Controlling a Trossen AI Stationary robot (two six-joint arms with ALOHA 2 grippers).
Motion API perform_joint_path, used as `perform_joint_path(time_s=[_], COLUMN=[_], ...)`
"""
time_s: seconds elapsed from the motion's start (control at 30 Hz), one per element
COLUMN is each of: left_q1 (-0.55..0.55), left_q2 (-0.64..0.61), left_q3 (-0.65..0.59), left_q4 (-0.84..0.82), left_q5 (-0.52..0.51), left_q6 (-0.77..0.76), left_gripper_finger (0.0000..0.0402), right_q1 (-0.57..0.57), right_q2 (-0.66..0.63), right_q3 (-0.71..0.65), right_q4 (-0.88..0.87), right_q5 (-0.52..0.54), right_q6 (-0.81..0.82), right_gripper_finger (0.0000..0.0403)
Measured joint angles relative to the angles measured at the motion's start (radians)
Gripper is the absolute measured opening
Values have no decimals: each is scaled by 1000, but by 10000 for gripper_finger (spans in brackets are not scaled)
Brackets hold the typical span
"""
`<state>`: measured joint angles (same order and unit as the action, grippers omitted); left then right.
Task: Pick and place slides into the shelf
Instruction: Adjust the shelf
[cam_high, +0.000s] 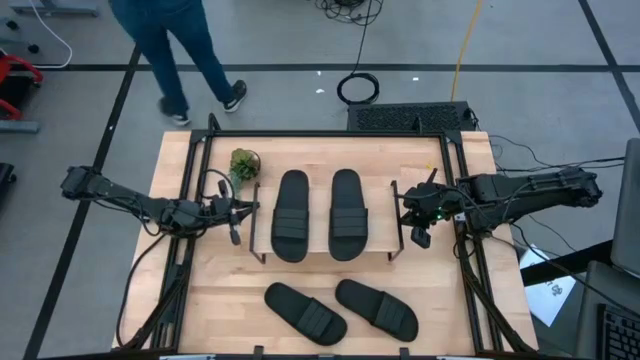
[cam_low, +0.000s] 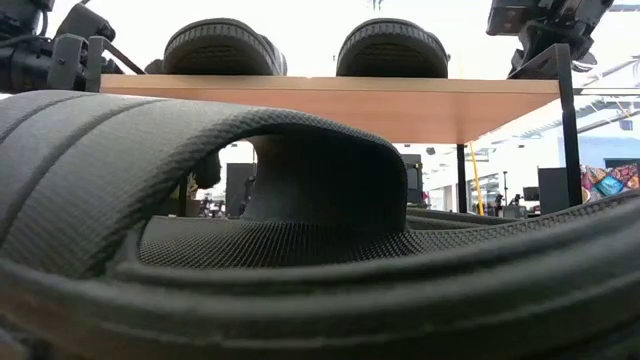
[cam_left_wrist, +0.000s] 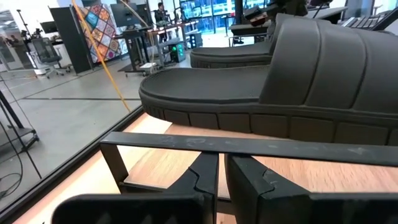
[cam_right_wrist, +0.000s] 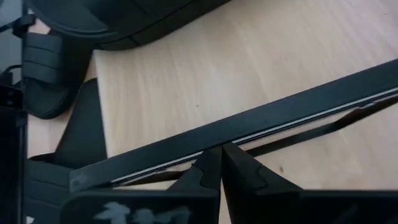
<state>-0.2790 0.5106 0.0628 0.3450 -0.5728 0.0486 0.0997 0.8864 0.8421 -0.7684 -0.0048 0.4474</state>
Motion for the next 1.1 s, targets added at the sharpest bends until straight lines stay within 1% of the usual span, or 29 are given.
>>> perform_joint_path(time_s=[0.17, 0.3, 0.4, 0.6, 0.77, 0.87, 1.0, 1.1], left_q1=[0, 0, 0, 0, -2, -2, -2, -2], left_q2=[0, 0, 0, 0, 0, 0, 0, 0], left_q3=[0, 0, 0, 0, 0, 0, 0, 0], left_q4=[-1, -1, 0, -4, -13, -13, -13, -13], left_q5=[-8, -57, -75, -79, -84, -110, -162, -182], left_q6=[12, 13, 17, 24, 36, 36, 37, 37], left_gripper_finger=[33, 33, 33, 33, 33, 33, 33, 33], right_q1=[14, 13, 13, 13, 13, 13, 12, 13], right_q2=[0, -10, -29, -82, -115, -128, -139, -142], right_q3=[0, 0, 0, 0, 0, 0, 1, 1], right_q4=[-7, -33, -34, -40, -86, -105, -105, -107], right_q5=[31, 59, 84, 102, 125, 166, 167, 166], right_q6=[9, 12, 11, -1, 4, 5, -13, -19], right_gripper_finger=[0, 0, 0, 0, 0, 0, 0, 0])
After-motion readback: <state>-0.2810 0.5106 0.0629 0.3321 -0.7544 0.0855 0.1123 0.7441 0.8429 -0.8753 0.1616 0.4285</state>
